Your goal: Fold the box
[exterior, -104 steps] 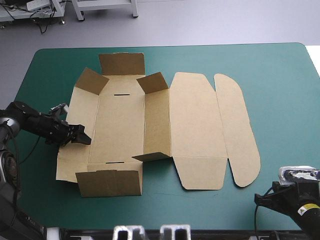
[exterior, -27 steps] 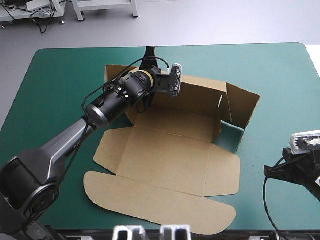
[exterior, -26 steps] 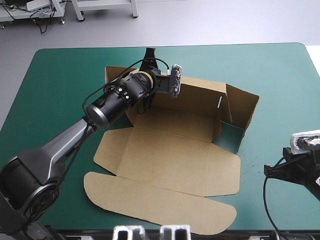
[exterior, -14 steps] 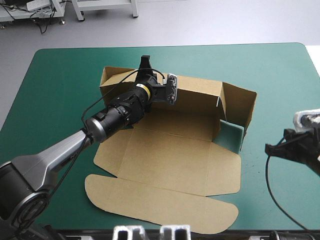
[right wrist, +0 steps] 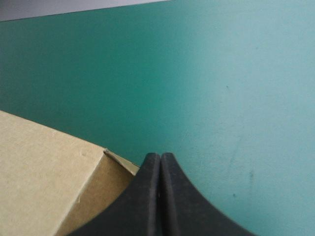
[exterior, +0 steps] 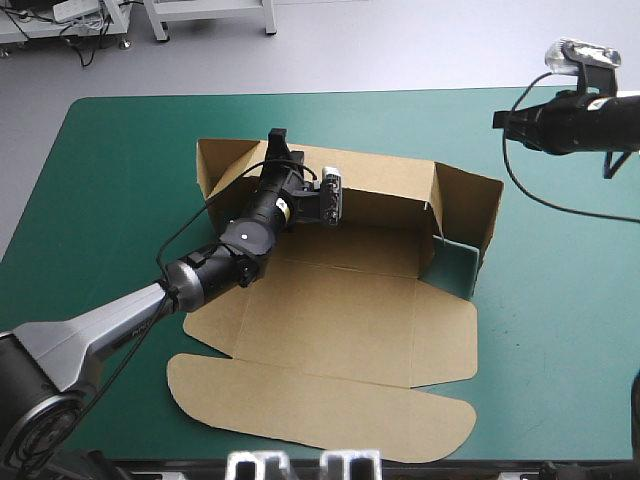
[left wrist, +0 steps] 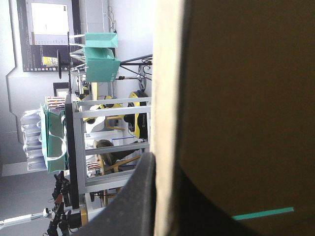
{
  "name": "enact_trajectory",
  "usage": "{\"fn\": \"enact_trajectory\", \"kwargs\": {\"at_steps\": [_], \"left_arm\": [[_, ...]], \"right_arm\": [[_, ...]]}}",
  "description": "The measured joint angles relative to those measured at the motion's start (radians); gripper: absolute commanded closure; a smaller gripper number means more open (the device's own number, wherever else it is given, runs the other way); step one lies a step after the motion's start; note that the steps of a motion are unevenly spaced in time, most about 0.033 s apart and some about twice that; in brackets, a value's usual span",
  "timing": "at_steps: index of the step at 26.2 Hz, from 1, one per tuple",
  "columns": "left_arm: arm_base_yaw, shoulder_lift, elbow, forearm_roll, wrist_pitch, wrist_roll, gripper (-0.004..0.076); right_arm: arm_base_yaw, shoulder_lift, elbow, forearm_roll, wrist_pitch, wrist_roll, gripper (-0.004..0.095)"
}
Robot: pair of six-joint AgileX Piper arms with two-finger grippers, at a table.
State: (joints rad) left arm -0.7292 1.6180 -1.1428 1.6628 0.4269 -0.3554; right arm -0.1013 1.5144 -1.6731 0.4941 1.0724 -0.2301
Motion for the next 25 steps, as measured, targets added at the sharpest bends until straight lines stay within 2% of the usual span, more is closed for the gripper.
{"fn": "enact_trajectory", "kwargs": {"at_steps": [3,5,8,13,20,25], "left_arm": [[0.000,0.000,0.001,0.010,0.000,-0.008,0.0734],[0.000,0.000,0.002,0.011,0.000,-0.009,0.0734],[0.000,0.000,0.002,0.015,0.000,-0.014,0.0734],[0.000,0.000,0.002,0.015,0.002,-0.014,0.0734],[0.000,0.000,0.002,0.016,0.005,-0.015,0.0734],[0.000,0.000,0.002,0.017,0.006,-0.015,0.0734]], "right_arm": [[0.002,0.162,-0.089,0.057,0.103,-0.001,0.0922],[0.011,0.211,-0.087,0.037,0.148,-0.003,0.0923],[0.033,0.216,-0.030,-0.015,0.161,-0.003,0.0923],[0.042,0.215,0.060,0.031,0.161,-0.050,0.0923],[0.042,0.146,0.201,0.129,0.140,-0.154,0.0923],[0.042,0.028,0.421,0.198,-0.012,-0.286,0.0923]]}}
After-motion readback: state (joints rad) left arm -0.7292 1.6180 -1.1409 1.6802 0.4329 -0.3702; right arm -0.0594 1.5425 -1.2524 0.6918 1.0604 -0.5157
